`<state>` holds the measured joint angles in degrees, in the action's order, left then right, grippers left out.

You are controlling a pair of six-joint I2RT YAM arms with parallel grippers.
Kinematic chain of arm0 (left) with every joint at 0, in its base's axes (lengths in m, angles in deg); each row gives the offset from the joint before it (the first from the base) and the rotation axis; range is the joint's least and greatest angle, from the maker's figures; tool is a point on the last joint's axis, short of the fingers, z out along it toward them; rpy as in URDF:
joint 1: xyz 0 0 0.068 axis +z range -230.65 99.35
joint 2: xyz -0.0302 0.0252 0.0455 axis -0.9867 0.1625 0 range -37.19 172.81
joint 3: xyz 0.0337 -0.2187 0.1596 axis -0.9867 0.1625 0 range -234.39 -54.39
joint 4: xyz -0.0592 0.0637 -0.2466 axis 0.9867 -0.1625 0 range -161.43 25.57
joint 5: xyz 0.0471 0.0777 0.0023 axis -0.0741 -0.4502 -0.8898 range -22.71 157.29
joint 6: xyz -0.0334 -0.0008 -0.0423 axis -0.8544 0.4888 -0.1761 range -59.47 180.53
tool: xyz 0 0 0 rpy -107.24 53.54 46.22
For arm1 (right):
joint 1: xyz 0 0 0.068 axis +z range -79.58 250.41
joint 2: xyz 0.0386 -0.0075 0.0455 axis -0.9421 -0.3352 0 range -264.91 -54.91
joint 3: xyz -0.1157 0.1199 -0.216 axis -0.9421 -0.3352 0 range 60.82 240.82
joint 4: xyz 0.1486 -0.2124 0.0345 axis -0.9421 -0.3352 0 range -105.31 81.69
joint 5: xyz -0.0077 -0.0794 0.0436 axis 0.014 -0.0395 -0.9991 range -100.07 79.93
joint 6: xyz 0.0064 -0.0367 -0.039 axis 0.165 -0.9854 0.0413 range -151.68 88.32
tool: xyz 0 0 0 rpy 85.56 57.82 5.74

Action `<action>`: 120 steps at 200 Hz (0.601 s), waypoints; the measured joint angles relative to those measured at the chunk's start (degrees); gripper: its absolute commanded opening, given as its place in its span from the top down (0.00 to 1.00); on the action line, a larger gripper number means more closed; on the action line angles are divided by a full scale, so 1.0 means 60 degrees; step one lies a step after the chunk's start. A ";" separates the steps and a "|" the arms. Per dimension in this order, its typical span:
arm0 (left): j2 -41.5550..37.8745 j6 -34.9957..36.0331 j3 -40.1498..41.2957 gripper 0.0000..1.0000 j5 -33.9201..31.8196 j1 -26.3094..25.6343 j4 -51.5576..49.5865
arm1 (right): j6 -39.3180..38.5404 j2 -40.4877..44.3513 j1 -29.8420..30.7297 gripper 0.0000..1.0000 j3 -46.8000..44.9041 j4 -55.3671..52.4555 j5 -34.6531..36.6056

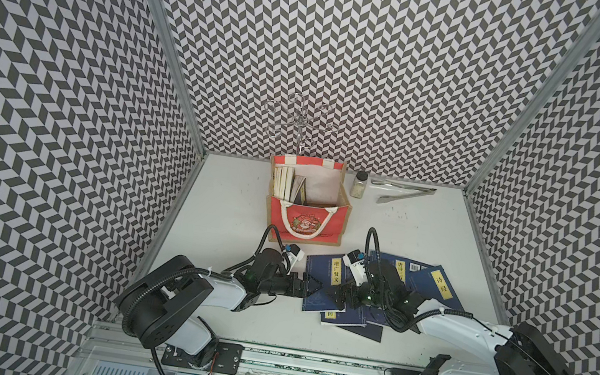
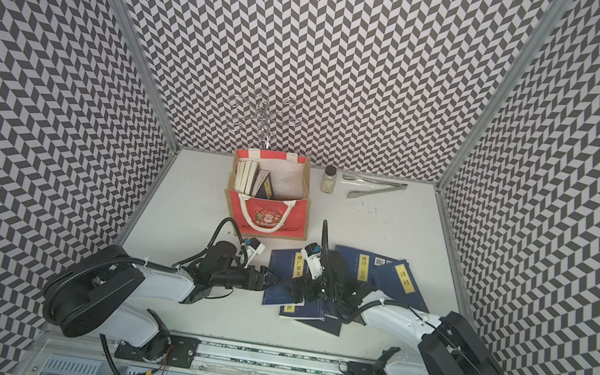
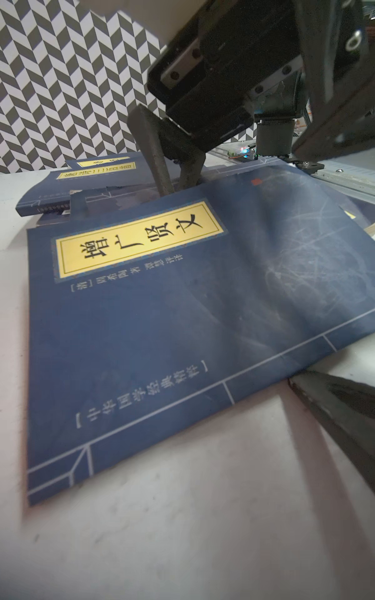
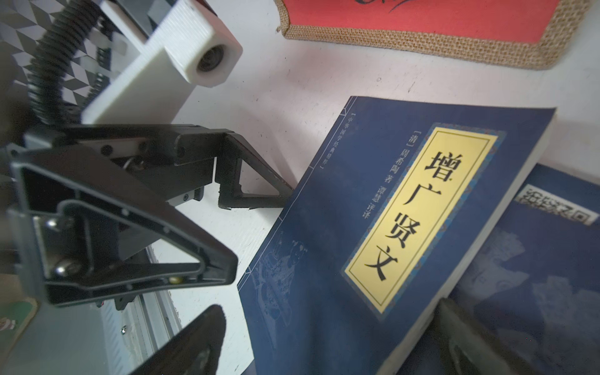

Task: Put the books into the canvas bag
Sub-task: Pick up the book from the book.

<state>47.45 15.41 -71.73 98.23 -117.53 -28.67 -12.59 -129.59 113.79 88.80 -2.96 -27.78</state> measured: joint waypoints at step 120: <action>0.0448 -0.0211 0.0069 0.04 0.0055 -0.0015 0.0831 | 0.0882 -0.0080 -0.0087 0.56 -0.0390 0.0514 0.0295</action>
<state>50.13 14.14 -71.32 98.56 -117.62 -23.68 -7.30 -130.07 113.27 86.46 0.12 -26.01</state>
